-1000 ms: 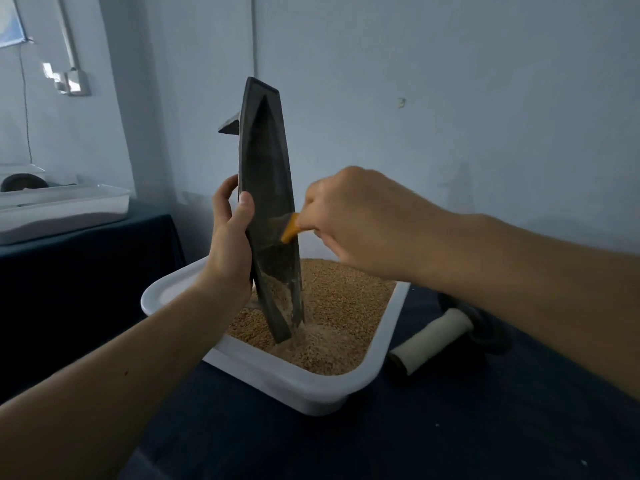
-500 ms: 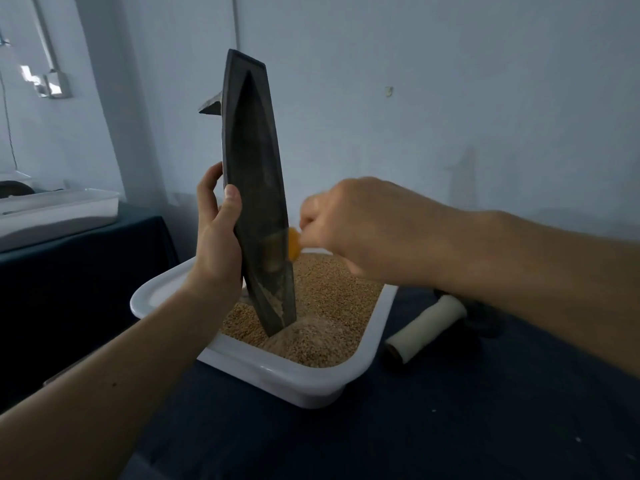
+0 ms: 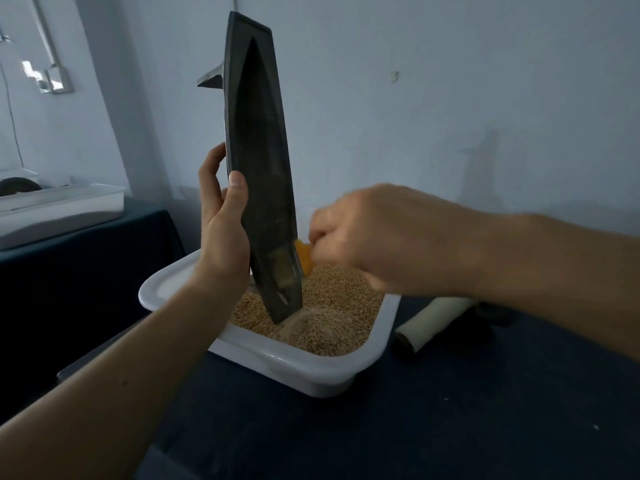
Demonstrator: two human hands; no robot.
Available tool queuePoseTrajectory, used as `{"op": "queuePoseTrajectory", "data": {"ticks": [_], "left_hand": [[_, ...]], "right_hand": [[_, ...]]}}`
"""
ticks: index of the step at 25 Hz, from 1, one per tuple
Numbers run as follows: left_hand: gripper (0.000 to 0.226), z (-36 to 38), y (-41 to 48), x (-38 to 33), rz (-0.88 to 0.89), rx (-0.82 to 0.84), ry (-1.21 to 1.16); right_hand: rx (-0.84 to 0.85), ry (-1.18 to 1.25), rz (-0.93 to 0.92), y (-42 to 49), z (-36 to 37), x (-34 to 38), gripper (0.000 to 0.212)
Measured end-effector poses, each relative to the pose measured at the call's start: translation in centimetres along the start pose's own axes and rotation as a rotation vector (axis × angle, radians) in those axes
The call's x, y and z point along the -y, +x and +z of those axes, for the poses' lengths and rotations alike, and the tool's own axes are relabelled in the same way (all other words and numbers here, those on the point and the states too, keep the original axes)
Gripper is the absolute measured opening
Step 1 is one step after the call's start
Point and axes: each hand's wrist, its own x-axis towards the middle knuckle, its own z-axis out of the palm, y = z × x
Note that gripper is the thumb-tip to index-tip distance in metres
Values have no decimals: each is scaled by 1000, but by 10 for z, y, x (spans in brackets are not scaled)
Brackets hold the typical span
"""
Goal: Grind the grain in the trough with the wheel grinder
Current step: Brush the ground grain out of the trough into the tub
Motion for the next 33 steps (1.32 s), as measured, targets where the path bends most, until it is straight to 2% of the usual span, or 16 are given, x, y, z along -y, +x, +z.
{"op": "queuePoseTrajectory", "data": {"ticks": [3,8,13,17,21,24,28,29,31,33], "left_hand": [[36,1,-2,0,27,38,0],[38,-2,-2,2,62,-2,97],[41,-2,-4,0,126,17,163],[43,-4,-4,0,126,22,175],[44,-3,-4,1,151,20,197],[44,-3,-5,2,151,47,198],[45,-2,-7,1,165,59,205],[45,-2,-7,1,169,54,208],[44,-2,-8,0,165,41,204],[43,-3,-8,-2,177,40,215]], "right_hand": [[-123,5,56,19,4,7,33],[133,55,-132,2,7,15,35],[-44,57,-24,0,7,1,36],[104,80,-78,2,9,11,37],[-43,90,-24,4,9,5,39],[107,84,-48,8,5,9,34],[-75,81,-43,13,1,1,37],[-57,80,-49,14,4,2,36],[95,82,-57,15,3,7,32],[87,93,-40,16,-3,1,32]]}}
